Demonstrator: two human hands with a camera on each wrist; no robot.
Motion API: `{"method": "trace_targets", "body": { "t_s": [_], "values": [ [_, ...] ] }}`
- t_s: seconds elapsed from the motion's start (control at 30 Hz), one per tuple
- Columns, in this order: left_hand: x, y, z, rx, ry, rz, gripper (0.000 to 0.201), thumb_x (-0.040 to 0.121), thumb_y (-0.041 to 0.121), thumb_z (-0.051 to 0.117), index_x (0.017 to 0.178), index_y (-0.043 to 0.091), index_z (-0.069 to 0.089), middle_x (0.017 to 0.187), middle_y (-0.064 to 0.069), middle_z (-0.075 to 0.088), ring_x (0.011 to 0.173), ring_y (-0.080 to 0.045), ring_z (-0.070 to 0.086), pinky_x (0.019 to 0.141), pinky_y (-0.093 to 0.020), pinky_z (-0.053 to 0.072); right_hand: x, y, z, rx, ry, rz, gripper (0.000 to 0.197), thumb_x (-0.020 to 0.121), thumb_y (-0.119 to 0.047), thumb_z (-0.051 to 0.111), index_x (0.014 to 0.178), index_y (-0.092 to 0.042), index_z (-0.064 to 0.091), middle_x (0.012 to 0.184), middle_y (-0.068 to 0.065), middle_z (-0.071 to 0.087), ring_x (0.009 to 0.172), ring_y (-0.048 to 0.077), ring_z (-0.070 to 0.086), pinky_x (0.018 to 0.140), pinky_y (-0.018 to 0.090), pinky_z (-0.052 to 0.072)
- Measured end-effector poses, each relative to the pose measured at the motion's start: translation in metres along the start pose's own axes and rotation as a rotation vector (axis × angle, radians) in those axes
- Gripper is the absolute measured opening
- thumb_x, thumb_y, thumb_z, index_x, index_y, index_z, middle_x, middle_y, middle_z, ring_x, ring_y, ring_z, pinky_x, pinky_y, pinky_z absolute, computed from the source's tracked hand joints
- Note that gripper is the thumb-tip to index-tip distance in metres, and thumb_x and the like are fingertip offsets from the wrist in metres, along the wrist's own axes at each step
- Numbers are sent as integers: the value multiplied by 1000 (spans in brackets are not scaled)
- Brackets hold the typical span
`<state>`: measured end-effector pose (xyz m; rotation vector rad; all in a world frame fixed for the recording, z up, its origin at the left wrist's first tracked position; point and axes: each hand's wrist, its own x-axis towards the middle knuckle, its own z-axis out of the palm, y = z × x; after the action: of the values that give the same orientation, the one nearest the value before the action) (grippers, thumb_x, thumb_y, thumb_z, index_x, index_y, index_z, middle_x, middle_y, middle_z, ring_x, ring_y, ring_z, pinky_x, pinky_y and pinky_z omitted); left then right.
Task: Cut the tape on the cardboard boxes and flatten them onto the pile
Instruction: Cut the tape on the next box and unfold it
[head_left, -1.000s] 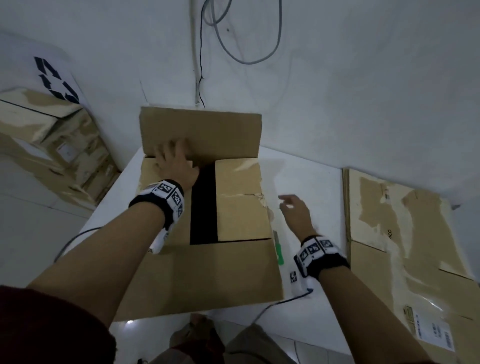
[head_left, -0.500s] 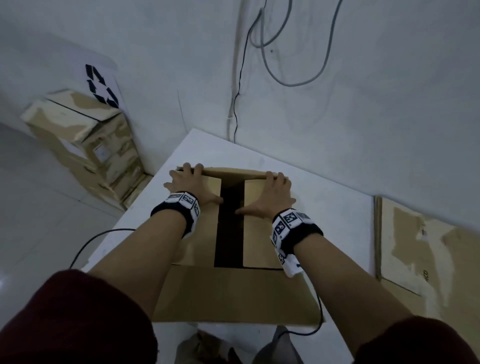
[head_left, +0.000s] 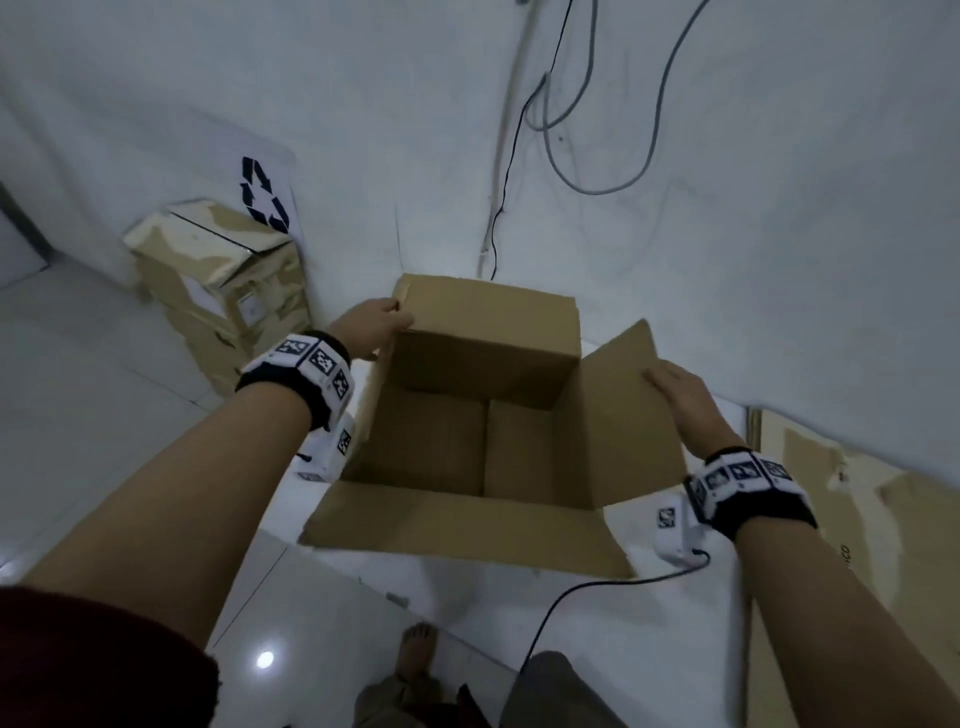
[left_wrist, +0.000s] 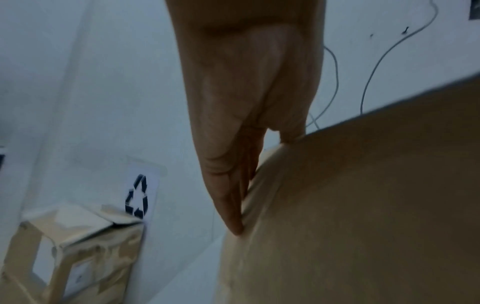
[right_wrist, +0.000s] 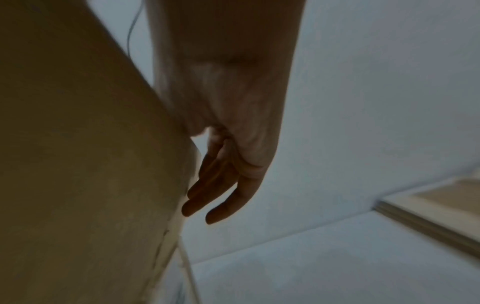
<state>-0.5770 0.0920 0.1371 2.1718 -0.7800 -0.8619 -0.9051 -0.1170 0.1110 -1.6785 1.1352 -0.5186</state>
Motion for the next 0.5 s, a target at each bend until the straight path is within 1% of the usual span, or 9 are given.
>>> {"method": "trace_targets", "body": {
  "t_s": [0.03, 0.07, 0.17, 0.23, 0.3, 0.33, 0.4, 0.47, 0.5],
  "values": [
    [-7, -2, -11, 78, 30, 8, 43, 98, 19, 47, 138, 3, 43, 126, -18, 51, 104, -30, 51, 78, -36, 47, -5, 9, -11, -83, 18, -22, 40, 97, -25, 60, 131, -5, 55, 125, 20, 61, 89, 18, 62, 75, 29, 52],
    [-13, -4, -22, 206, 63, 5, 43, 97, 14, 49, 137, 0, 42, 128, -20, 51, 107, -31, 52, 80, -37, 46, -10, 21, -20, -164, 25, -20, 53, 91, -28, 69, 137, -8, 50, 126, 18, 59, 96, 22, 61, 81, 36, 53],
    [-27, -26, -43, 612, 115, -54, 59, 94, 18, 59, 141, -5, 32, 138, -24, 45, 124, -37, 46, 103, -42, 40, -29, 53, -25, -342, 44, 30, 77, 79, -24, 81, 144, -17, 39, 131, 17, 52, 117, 32, 53, 97, 51, 47],
    [-32, -52, -43, 788, 162, -118, 75, 91, 27, 63, 145, -4, 21, 141, -24, 42, 130, -38, 41, 109, -49, 34, -39, 74, -11, -487, 108, 17, 71, 75, -30, 79, 139, -22, 47, 132, 18, 50, 120, 37, 50, 100, 52, 44],
    [-41, -79, -31, 897, 268, -123, 77, 92, 27, 56, 149, 2, 9, 154, -22, 18, 143, -38, 15, 115, -54, 19, -50, 86, 13, -614, 137, -16, 56, 75, -34, 69, 129, -28, 60, 129, 18, 54, 117, 39, 52, 99, 50, 46],
    [-45, -90, -20, 934, 310, -105, 72, 94, 25, 51, 150, 6, 9, 158, -20, 6, 146, -36, 3, 116, -54, 11, -58, 87, 26, -604, 133, -44, 48, 79, -32, 68, 127, -28, 63, 128, 16, 55, 116, 39, 53, 99, 49, 46],
    [-54, -106, 6, 886, 288, -74, 65, 96, 32, 45, 149, 9, 15, 158, -18, -4, 146, -35, -3, 118, -51, 5, -73, 85, 54, -474, 90, -61, 50, 89, -40, 67, 134, -23, 58, 134, 13, 53, 124, 34, 51, 105, 47, 42],
    [-60, -115, 33, 665, 219, -114, 83, 91, 55, 48, 150, 9, 12, 158, -19, -1, 145, -38, 2, 117, -49, 7, -84, 82, 76, -333, -17, 44, 77, 88, -49, 67, 150, -15, 36, 149, 6, 38, 137, 27, 38, 113, 44, 34],
    [-61, -118, 43, 564, 188, -136, 95, 86, 64, 52, 150, 9, 9, 157, -20, 2, 144, -39, 7, 115, -49, 9, -85, 86, 85, -289, -67, 72, 84, 89, -44, 67, 155, -14, 24, 155, 4, 29, 141, 25, 32, 116, 44, 31]
  ]
}}
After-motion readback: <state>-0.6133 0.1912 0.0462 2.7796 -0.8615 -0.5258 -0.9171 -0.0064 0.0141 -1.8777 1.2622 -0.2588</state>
